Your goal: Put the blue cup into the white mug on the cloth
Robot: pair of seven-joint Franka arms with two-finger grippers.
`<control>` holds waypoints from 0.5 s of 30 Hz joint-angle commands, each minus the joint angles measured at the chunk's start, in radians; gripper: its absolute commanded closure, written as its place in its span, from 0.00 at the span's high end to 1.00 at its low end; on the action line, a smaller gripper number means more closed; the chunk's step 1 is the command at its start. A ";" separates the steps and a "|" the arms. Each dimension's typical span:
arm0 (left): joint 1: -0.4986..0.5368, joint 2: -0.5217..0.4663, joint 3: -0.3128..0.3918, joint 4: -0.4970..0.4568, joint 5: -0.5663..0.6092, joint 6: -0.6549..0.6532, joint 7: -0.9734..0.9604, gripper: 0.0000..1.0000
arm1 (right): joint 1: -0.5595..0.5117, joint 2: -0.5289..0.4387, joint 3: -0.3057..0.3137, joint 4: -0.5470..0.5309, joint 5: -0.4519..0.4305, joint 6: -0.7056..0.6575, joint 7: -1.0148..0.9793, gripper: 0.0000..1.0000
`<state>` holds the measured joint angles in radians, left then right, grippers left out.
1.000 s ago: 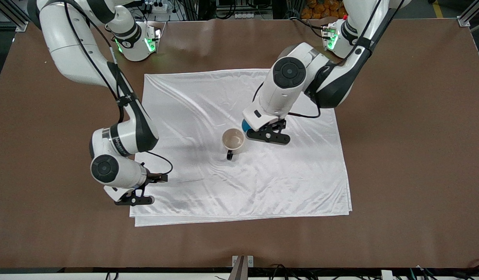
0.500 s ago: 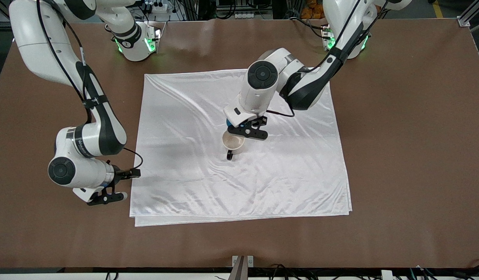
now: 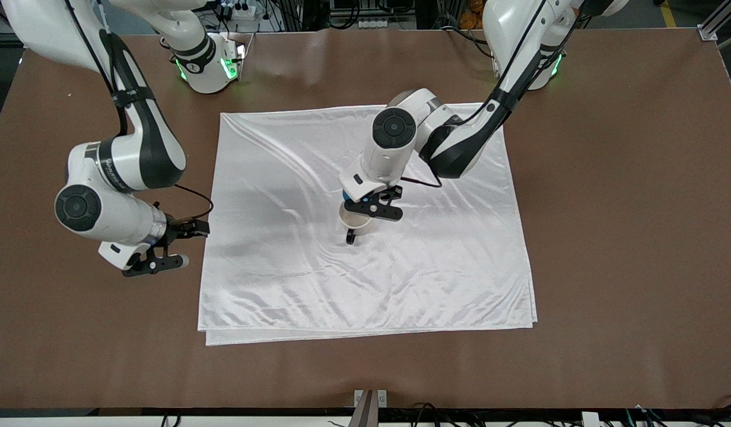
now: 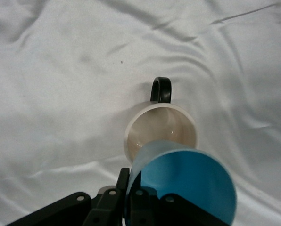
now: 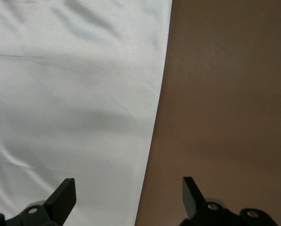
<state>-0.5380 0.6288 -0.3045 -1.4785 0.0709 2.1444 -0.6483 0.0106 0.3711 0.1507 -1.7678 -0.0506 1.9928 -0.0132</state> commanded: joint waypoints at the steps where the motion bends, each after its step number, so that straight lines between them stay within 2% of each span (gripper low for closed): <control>1: -0.011 0.022 0.008 0.009 0.035 0.037 -0.027 0.00 | -0.012 -0.103 0.009 -0.068 0.018 -0.040 0.002 1.00; 15: -0.011 0.054 0.010 0.010 0.035 0.088 -0.028 0.00 | -0.041 -0.305 0.013 -0.108 0.020 -0.202 -0.007 1.00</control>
<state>-0.5381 0.6709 -0.3020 -1.4785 0.0801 2.2114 -0.6483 0.0017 0.1699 0.1501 -1.8210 -0.0498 1.8328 -0.0124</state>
